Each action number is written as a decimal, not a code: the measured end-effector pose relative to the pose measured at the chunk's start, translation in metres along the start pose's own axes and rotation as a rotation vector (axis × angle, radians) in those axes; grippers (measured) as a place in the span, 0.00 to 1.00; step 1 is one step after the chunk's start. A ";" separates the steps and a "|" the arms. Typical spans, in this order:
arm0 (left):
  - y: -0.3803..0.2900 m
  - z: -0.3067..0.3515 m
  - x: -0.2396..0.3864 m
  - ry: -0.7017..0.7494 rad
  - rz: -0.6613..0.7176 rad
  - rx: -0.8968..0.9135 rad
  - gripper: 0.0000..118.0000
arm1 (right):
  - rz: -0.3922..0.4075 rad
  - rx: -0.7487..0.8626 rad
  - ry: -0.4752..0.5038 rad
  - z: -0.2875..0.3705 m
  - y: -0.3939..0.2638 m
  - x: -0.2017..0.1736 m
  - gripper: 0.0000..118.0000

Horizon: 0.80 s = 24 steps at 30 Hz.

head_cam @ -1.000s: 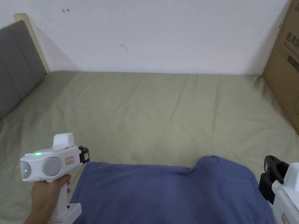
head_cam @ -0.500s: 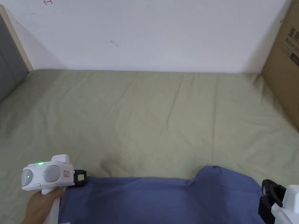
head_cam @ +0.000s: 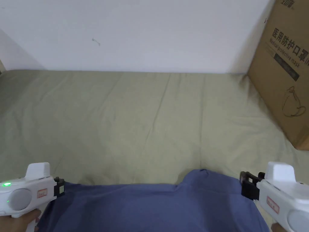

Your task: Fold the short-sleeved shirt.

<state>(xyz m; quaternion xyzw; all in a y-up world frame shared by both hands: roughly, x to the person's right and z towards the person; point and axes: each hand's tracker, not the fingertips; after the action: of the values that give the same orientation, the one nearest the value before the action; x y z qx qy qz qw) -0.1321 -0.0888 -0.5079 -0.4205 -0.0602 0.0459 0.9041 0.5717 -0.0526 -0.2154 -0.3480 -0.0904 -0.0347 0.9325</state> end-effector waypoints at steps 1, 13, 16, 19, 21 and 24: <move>0.000 0.016 0.006 -0.011 0.006 0.022 0.04 | 0.009 -0.042 0.015 -0.017 0.009 0.007 0.74; -0.002 0.057 0.006 -0.051 0.007 0.074 0.04 | 0.010 -0.321 0.068 -0.102 0.025 -0.010 0.50; -0.005 0.060 0.006 -0.048 0.010 0.071 0.04 | 0.018 -0.262 0.088 -0.091 0.019 -0.011 0.02; -0.009 0.064 -0.001 -0.047 0.028 0.072 0.04 | 0.101 -0.190 0.093 -0.074 0.030 -0.006 0.02; -0.014 0.069 -0.002 -0.042 0.037 0.075 0.04 | 0.103 -0.156 0.111 -0.055 0.029 -0.005 0.02; -0.021 0.083 -0.004 -0.032 0.044 0.077 0.04 | 0.066 -0.089 0.157 -0.030 0.015 0.007 0.02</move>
<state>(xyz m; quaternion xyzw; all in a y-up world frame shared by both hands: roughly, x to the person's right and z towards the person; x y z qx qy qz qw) -0.1476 -0.0408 -0.4390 -0.3859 -0.0634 0.0746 0.9173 0.5845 -0.0609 -0.2457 -0.3879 -0.0038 -0.0349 0.9210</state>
